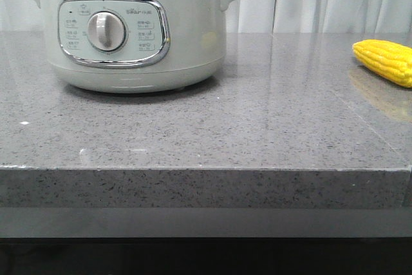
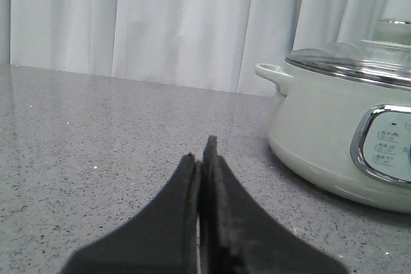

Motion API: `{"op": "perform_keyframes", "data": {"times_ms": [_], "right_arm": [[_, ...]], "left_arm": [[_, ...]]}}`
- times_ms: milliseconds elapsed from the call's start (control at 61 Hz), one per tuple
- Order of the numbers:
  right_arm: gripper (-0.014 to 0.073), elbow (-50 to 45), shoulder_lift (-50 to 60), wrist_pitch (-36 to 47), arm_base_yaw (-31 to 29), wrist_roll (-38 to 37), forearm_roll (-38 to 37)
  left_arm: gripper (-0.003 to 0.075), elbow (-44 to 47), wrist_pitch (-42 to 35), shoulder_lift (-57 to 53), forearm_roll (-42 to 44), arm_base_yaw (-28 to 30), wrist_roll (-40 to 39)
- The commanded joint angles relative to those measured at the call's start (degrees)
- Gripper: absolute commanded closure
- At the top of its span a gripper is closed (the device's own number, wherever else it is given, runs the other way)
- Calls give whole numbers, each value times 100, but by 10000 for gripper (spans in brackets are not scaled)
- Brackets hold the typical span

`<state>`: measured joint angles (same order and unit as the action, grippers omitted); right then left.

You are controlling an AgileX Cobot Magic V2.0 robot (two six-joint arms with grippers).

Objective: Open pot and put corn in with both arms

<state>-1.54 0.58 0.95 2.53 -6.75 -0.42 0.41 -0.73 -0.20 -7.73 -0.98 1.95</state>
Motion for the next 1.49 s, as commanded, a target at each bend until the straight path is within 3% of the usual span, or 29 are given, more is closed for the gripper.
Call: {"op": "perform_keyframes", "data": {"times_ms": [0, 673, 869, 1066, 1263, 1476], "right_arm": [[661, 1, 138, 504, 3, 17, -63], [661, 1, 138, 701, 3, 17, -63], [661, 93, 133, 970, 3, 17, -63], [661, 954, 58, 207, 3, 17, -63], [661, 2246, -583, -1143, 3, 17, -69], [661, 3444, -1499, -1550, 3, 23, -176]], "left_arm": [[741, 21, -484, -116, 11, -27, -41], [741, 21, -484, -116, 11, -27, -41], [741, -59, -874, -116, 11, -27, -41], [741, -771, -549, -81, 11, -27, -41], [741, -1963, 438, 253, 11, -27, -29], [741, -3242, 1312, 983, 11, -27, -16]]}}
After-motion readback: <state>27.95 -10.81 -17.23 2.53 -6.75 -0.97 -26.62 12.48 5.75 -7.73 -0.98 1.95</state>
